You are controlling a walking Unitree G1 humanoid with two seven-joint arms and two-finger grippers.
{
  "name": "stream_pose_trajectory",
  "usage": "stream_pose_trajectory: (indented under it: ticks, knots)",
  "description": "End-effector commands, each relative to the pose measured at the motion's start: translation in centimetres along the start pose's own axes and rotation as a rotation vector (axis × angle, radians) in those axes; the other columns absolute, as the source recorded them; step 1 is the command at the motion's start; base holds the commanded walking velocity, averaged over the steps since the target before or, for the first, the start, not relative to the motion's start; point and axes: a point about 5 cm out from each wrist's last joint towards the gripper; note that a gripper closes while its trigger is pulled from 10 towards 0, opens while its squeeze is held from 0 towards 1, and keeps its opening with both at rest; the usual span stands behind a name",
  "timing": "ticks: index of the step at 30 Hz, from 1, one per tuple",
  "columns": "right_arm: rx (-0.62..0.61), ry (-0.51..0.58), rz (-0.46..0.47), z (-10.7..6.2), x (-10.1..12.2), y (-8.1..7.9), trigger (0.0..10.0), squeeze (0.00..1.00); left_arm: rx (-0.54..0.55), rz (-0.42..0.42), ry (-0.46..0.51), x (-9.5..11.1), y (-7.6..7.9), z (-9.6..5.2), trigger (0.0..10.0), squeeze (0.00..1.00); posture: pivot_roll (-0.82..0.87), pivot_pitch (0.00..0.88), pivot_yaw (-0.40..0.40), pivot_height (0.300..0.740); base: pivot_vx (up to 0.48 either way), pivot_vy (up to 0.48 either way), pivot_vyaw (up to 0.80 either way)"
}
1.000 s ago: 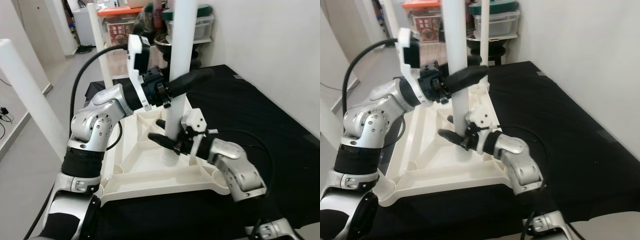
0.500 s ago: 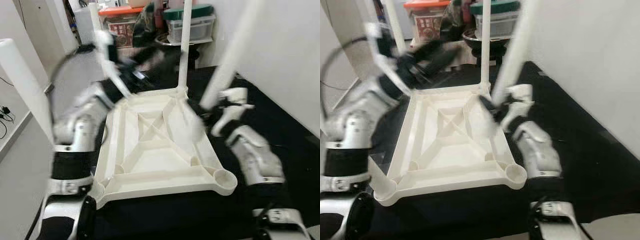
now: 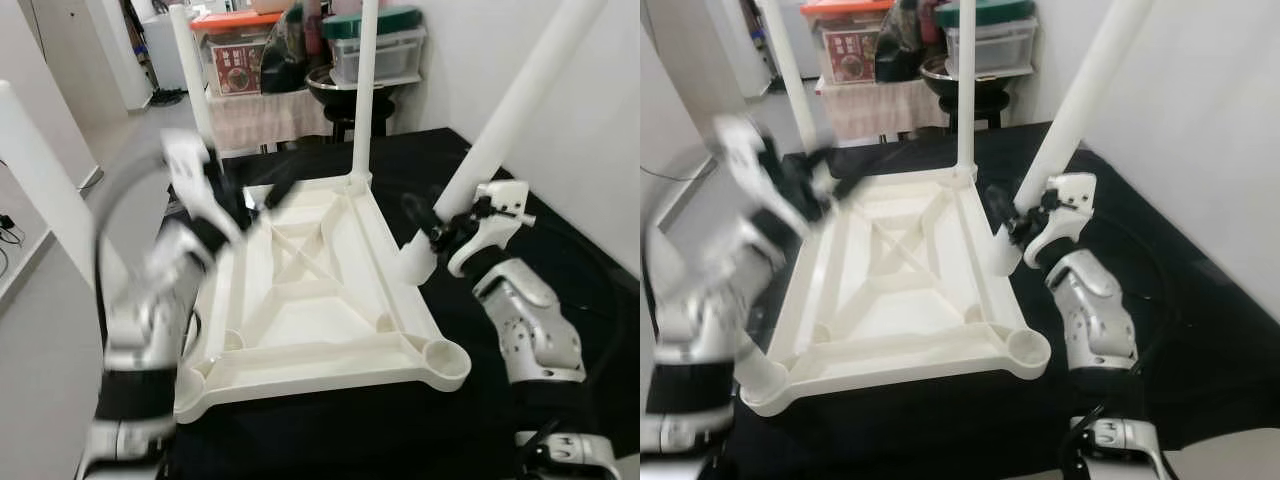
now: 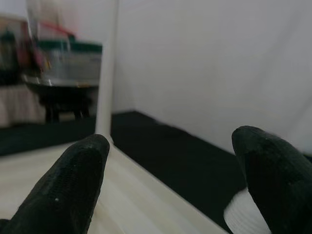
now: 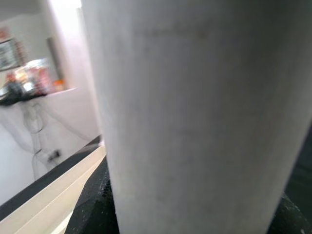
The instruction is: Building children table
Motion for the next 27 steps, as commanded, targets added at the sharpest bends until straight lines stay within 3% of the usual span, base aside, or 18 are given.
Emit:
stream_pose_trajectory:
  ticks: [1, 5, 10, 12, 13, 14, 16, 17, 19, 27]
  knots:
    - [0.019, 0.021, -0.042, 0.1, 0.6, -0.5, 10.0, 0.0, -0.032, -0.001, 0.01, 0.4, 1.0, 0.2, 10.0, 0.0, -0.09, 0.051, 0.062, 0.74, 0.0, -0.48, 0.0]
    - [0.008, -0.039, -0.102, 0.3, -0.2, -1.4, 10.0, 0.0, -0.001, -0.053, -0.054, -1.9, 1.8, -1.2, 10.0, 0.0, -0.08, 0.074, 0.058, 0.74, 0.0, -0.36, 0.0]
    - [0.009, -0.069, -0.154, 0.4, -0.5, -1.9, 10.0, 0.0, 0.012, -0.056, -0.082, -2.7, 2.3, -1.8, 10.0, 0.0, -0.08, 0.083, 0.055, 0.74, 0.0, 0.0, 0.0]
    - [0.06, -0.098, -0.261, 0.3, -0.8, -2.9, 10.0, 0.0, 0.038, -0.027, -0.099, -3.1, 2.6, -2.3, 10.0, 0.0, -0.08, 0.093, 0.053, 0.74, 0.0, 0.0, 0.0]
    - [0.191, -0.112, -0.221, -0.1, -1.1, -3.9, 10.0, 0.0, 0.056, 0.003, -0.114, -3.4, 2.8, -2.7, 10.0, 0.0, -0.08, 0.106, 0.051, 0.74, 0.0, 0.0, 0.0]
    - [0.191, -0.112, -0.221, -0.1, -1.1, -3.9, 10.0, 0.0, 0.056, 0.003, -0.114, -3.4, 2.8, -2.7, 10.0, 0.0, -0.08, 0.106, 0.051, 0.74, 0.0, 0.0, 0.0]
    - [0.357, -0.11, -0.158, -0.9, -0.9, -5.4, 10.0, 0.0, 0.087, 0.084, -0.147, -3.7, 3.5, -3.8, 10.0, 0.0, -0.07, 0.128, 0.044, 0.74, 0.0, 0.0, 0.4]
    - [0.357, -0.11, -0.158, -0.9, -0.9, -5.4, 10.0, 0.0, 0.087, 0.084, -0.147, -3.7, 3.5, -3.8, 10.0, 0.0, -0.07, 0.128, 0.044, 0.74, 0.0, 0.0, 0.8]
    - [0.456, -0.111, -0.143, -1.5, -0.7, -6.4, 10.0, 0.0, 0.141, 0.164, -0.188, -4.1, 3.9, -5.1, 10.0, 0.0, -0.06, 0.155, 0.041, 0.74, 0.0, 0.0, 0.8]
    - [0.615, -0.077, -0.087, -2.2, 0.3, -7.5, 10.0, 0.0, 0.222, 0.247, -0.274, -4.6, 5.1, -8.5, 10.0, 0.0, -0.03, 0.217, 0.014, 0.74, 0.0, 0.0, 0.8]
Point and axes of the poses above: a point about 5 cm out from each wrist's last joint towards the gripper, its own z axis pointing out of the wrist towards the gripper, its own x axis along the axis of the wrist's last joint, y = z × x, and after that the axes turned 3 degrees about -z, right-handed
